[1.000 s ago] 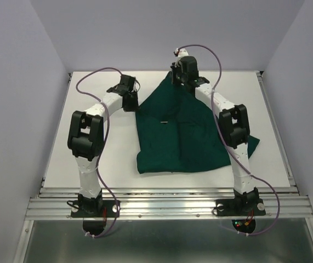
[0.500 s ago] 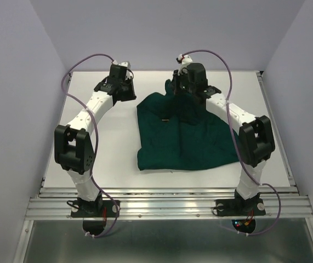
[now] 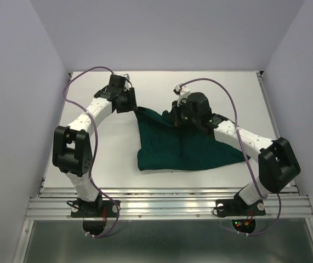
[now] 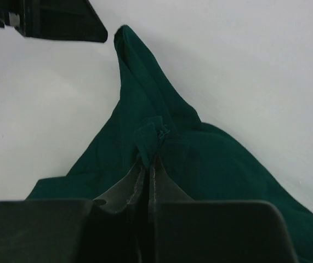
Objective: Prepare the surgical pack
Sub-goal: Pack the surgical kit at the center of the board.
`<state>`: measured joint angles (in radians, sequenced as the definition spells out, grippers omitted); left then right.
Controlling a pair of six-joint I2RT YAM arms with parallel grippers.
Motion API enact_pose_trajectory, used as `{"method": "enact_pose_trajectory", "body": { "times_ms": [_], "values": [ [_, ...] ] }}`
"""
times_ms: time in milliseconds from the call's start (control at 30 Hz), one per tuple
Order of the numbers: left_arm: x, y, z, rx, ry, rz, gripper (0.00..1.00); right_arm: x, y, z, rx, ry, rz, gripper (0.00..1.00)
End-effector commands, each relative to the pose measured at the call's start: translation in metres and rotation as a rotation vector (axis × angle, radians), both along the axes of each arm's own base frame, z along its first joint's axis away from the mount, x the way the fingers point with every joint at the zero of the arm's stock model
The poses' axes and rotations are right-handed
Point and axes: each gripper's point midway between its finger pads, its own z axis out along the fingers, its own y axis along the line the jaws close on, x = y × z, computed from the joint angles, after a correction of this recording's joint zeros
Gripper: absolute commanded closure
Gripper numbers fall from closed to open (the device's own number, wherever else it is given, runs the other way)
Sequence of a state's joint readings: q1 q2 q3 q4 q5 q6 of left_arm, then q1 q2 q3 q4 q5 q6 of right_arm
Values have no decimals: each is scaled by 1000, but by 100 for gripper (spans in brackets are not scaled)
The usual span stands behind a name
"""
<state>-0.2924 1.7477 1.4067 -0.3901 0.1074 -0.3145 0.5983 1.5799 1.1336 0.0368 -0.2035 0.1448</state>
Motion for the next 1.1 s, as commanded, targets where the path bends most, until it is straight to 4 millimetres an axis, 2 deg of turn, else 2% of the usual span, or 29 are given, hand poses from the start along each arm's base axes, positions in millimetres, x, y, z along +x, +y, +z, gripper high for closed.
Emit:
{"method": "enact_pose_trajectory", "body": {
  "times_ms": [0,100,267,367,400,467,500,567,600,767,933,1067],
  "values": [
    [-3,-1,31,-49,-78,4,40,-23,3,20,73,-63,41,99],
    [-5,2,27,-42,-67,17,37,-36,-4,10,67,-49,56,99],
    [-9,4,24,-36,-56,24,36,-67,-16,-39,9,50,87,97],
    [-11,2,21,-44,-45,20,36,-79,-26,-60,-16,101,79,85],
    [-12,2,20,-46,-43,20,36,-82,-28,-63,-18,108,78,85],
    [-15,3,16,-48,-34,20,36,-86,-31,-66,-13,113,68,78],
    [-16,2,15,-54,-32,16,36,-91,-35,-69,-11,120,62,70],
    [-21,-1,12,-67,-21,4,35,-93,-39,-64,-1,109,42,48],
    [-22,-2,12,-75,-23,0,34,-95,-42,-66,-4,113,35,46],
    [-30,-5,5,-96,-5,-18,34,-103,-41,-52,35,106,50,45],
    [-34,-9,1,-116,2,-33,34,-120,-26,-46,80,200,110,45],
    [-40,-15,-9,-140,31,-66,44,-139,-12,-43,109,263,136,45]
  ]
}}
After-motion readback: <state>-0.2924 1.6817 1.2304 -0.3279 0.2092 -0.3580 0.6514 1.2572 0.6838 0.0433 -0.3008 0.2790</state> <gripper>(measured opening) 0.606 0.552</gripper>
